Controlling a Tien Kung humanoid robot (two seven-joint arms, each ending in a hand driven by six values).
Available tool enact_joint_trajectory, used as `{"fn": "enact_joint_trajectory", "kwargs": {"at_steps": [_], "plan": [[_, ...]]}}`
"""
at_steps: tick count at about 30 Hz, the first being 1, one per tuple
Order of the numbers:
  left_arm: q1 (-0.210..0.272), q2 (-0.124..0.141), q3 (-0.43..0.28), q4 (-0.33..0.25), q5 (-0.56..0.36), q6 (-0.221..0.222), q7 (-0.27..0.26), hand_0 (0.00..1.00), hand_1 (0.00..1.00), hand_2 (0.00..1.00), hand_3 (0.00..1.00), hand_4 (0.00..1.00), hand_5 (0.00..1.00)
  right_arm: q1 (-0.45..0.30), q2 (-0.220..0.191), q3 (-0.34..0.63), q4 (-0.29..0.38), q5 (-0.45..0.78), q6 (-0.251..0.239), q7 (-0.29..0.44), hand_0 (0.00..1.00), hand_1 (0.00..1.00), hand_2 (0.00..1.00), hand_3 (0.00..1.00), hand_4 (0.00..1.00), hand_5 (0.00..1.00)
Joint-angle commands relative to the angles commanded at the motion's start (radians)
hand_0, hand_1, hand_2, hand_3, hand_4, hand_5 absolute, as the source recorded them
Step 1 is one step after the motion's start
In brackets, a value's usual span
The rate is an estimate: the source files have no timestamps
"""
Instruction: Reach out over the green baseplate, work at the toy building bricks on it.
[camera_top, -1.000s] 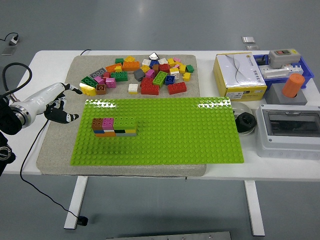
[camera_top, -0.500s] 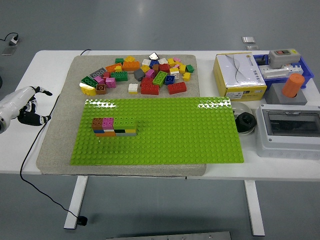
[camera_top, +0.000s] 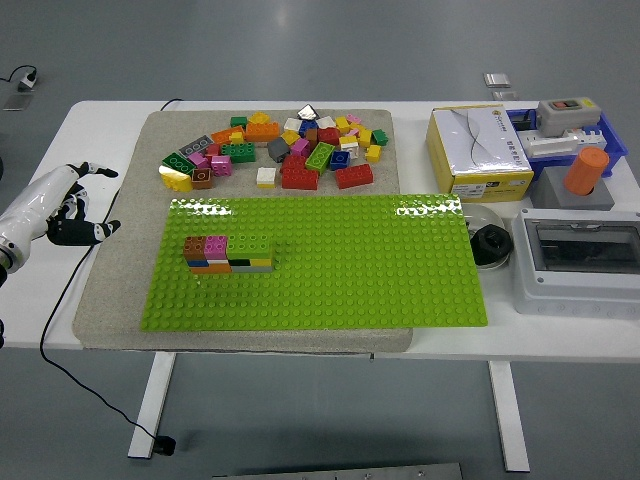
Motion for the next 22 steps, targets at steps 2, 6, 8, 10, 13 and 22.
{"fn": "enact_joint_trajectory", "kwargs": {"at_steps": [2,6,8,10,13,22], "plan": [[0.007,-0.01,0.001,-0.003,-0.005,0.012,-0.013,0.157,0.007,0.116,0.782,0.778,0.002,0.0,0.001,0.0,0.0,0.0,0.002,-0.004,0.619,0.479,0.703,0.698,0.681,0.851],[0.021,-0.03,0.002,-0.012,-0.018,0.037,-0.036,0.157,0.007,0.116,0.782,0.778,0.002,0.0,0.003,-0.007,0.0,0.009,0.003,-0.011,0.619,0.479,0.703,0.697,0.681,0.852],[0.029,-0.039,0.004,-0.016,-0.025,0.047,-0.046,0.157,0.007,0.116,0.782,0.778,0.002,0.0,0.005,-0.012,0.0,0.016,0.003,-0.012,0.619,0.479,0.703,0.697,0.681,0.852],[0.037,-0.049,0.009,-0.02,-0.031,0.056,-0.054,0.157,0.007,0.116,0.782,0.778,0.002,-0.001,0.006,-0.017,0.0,0.024,0.002,-0.013,0.637,0.477,0.695,0.698,0.679,0.849],[0.05,-0.063,0.019,-0.03,-0.044,0.074,-0.07,0.157,0.007,0.116,0.782,0.778,0.002,-0.003,0.008,-0.027,0.0,0.04,0.0,-0.013,0.637,0.477,0.695,0.698,0.679,0.849],[0.071,-0.098,0.026,-0.047,-0.061,0.11,-0.098,0.157,0.007,0.116,0.782,0.778,0.002,-0.005,0.009,-0.037,0.0,0.069,-0.004,-0.008,0.632,0.474,0.692,0.698,0.678,0.847]]}}
